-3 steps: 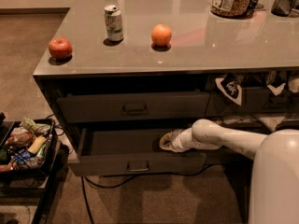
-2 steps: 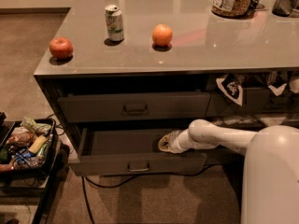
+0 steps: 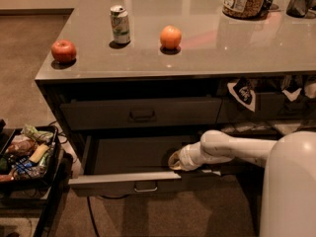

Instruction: Open middle drawer

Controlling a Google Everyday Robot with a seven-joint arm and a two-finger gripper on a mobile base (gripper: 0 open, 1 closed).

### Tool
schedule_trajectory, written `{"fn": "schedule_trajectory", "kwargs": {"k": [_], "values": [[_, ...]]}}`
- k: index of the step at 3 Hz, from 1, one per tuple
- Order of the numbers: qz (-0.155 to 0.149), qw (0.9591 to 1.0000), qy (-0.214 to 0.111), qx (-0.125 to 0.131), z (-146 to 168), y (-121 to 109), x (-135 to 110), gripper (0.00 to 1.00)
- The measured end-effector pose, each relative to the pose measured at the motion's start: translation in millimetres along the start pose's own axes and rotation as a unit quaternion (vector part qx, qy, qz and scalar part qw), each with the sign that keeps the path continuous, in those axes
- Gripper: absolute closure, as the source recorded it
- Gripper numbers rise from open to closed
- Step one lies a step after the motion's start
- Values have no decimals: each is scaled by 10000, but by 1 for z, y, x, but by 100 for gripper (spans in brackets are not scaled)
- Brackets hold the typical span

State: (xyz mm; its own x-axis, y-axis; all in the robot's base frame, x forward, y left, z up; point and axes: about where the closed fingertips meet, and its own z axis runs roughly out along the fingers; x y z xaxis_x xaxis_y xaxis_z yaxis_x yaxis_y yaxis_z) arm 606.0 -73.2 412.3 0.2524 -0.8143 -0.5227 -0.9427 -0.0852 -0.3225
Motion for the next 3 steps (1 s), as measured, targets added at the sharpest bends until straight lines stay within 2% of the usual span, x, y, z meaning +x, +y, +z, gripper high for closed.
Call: {"fn": "schedule_trajectory", "kwargs": {"k": [2,3], "values": [[257,9989,-157,-360,-17,49,-20,100],[458,9970,-157,-597,-21,69,-29,100]]}}
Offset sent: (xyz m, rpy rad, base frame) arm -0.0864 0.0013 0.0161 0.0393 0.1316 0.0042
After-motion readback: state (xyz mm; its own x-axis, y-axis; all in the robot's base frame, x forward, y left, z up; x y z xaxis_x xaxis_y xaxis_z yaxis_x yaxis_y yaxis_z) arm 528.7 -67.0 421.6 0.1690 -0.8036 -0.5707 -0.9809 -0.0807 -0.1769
